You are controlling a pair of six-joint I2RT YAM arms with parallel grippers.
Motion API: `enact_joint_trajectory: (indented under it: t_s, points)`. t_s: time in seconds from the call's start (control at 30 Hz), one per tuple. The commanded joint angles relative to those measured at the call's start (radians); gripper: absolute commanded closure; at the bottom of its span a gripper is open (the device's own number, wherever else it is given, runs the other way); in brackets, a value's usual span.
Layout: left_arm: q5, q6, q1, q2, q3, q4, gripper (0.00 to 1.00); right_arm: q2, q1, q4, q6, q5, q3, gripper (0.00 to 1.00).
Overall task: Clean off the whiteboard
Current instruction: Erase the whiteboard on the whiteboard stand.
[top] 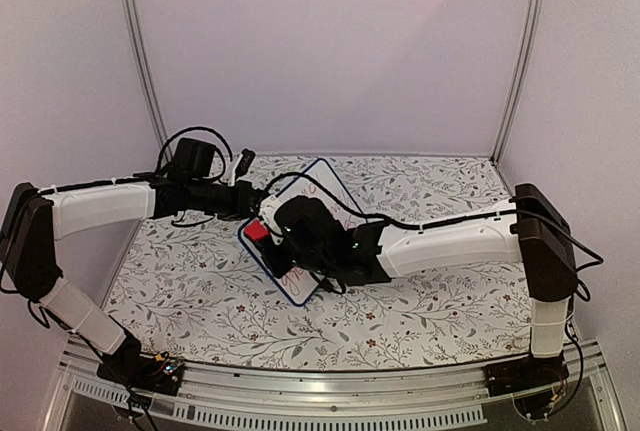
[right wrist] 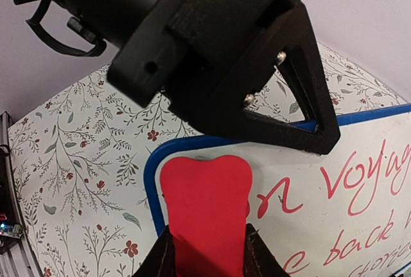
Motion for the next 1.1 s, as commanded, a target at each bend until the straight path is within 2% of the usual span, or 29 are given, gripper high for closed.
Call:
enact_joint_trajectory:
  t_s: [0.0,0.53,1.07]
  points:
    - [0.038,-0.011,-0.019,-0.006,-0.001,0.018,1.0,0.006,0.004,-0.014,0.014,-0.026,-0.055,0.75]
    - [0.039,-0.013,-0.02,-0.008,-0.004,0.018,1.0,-0.077,0.029,-0.008,0.079,-0.003,-0.218,0.75]
    - [0.038,-0.01,-0.024,-0.015,-0.004,0.019,1.0,0.008,0.013,0.011,0.021,0.097,-0.012,0.76]
